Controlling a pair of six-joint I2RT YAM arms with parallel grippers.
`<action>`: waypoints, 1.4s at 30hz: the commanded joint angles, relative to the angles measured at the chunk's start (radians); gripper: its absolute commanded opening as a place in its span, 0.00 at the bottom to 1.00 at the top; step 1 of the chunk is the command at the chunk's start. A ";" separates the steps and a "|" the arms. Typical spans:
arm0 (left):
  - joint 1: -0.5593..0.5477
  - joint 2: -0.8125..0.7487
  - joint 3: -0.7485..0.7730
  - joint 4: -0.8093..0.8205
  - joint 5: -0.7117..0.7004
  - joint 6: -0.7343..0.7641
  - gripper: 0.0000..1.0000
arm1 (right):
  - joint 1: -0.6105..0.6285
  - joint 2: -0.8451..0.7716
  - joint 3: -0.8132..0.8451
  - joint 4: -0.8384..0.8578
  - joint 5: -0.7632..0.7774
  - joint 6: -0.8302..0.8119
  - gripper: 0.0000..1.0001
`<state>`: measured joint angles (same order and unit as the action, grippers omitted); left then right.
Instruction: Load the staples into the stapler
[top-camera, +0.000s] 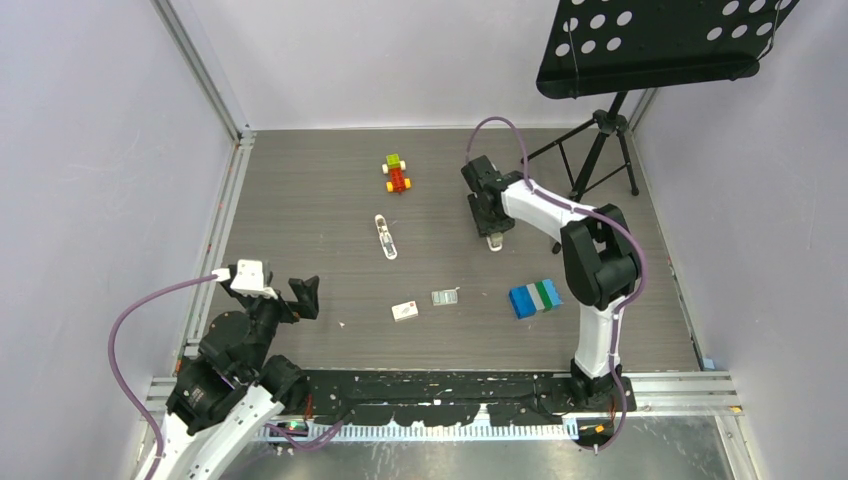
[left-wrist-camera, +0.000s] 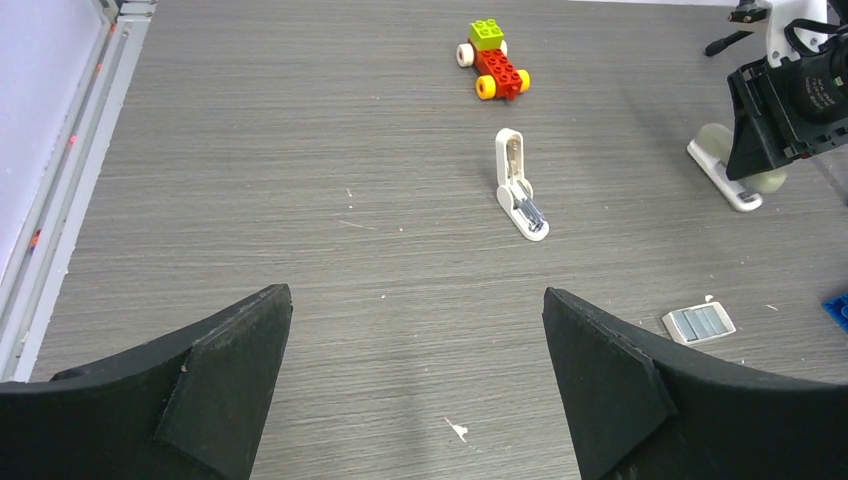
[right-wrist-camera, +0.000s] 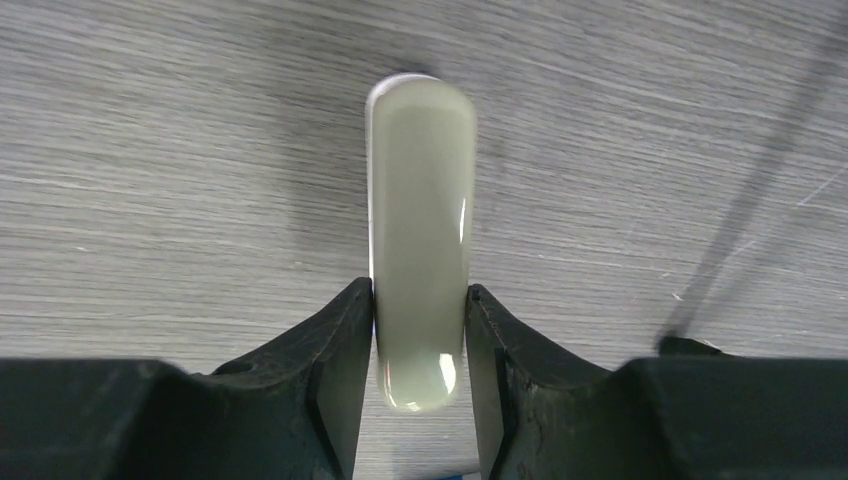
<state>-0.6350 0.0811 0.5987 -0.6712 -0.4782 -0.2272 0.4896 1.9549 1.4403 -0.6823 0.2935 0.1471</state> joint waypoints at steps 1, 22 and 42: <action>0.007 0.013 -0.003 0.034 -0.001 0.014 1.00 | 0.033 -0.058 0.020 0.078 -0.014 0.068 0.45; 0.017 0.003 -0.006 0.033 0.015 0.015 1.00 | 0.215 -0.117 -0.078 0.197 0.247 0.126 0.65; 0.020 0.008 -0.005 0.033 0.020 0.014 1.00 | 0.079 -0.200 -0.312 0.396 0.015 0.242 0.26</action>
<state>-0.6212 0.0895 0.5957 -0.6708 -0.4690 -0.2268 0.5919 1.8053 1.1656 -0.3668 0.3759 0.3370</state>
